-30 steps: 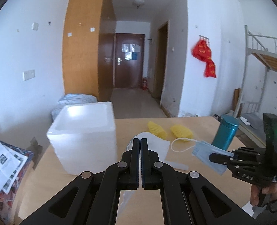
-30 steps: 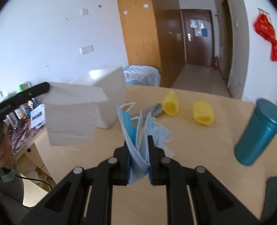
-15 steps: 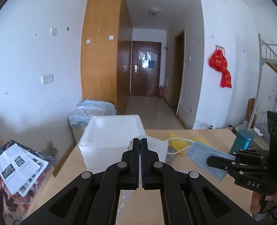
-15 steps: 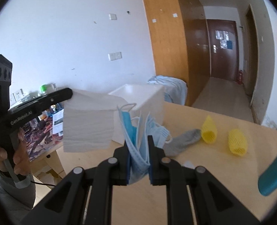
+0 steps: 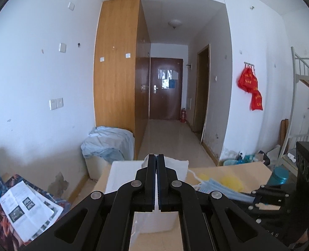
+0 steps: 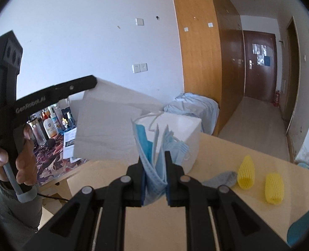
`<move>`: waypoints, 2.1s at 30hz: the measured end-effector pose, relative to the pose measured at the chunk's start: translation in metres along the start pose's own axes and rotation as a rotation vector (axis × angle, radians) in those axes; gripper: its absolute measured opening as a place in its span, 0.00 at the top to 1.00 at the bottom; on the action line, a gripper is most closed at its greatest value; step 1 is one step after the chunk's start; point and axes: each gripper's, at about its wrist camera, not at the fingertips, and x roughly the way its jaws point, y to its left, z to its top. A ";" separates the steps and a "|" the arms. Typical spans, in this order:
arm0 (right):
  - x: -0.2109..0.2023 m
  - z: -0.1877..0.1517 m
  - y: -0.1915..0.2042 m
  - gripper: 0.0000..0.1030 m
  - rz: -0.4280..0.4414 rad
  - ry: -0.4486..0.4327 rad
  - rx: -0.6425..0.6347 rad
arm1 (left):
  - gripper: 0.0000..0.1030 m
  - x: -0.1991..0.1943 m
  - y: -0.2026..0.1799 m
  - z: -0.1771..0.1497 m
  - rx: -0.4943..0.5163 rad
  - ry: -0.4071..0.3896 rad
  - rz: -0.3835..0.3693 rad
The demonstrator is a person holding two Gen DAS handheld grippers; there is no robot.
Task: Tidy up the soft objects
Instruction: 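Carry tissue in left tool while right tool carries mask toward foam box, then lower the tissue into the white foam box and open the left tool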
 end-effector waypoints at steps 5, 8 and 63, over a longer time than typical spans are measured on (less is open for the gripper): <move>0.011 0.013 0.000 0.83 -0.003 0.012 -0.018 | 0.99 0.020 0.006 0.014 0.000 0.037 -0.019; 0.015 0.015 -0.001 0.83 -0.006 0.017 -0.028 | 0.99 0.035 0.011 0.019 -0.006 0.078 -0.028; 0.025 0.013 -0.009 0.83 -0.058 0.054 0.017 | 0.97 0.195 0.032 -0.043 -0.012 0.508 0.030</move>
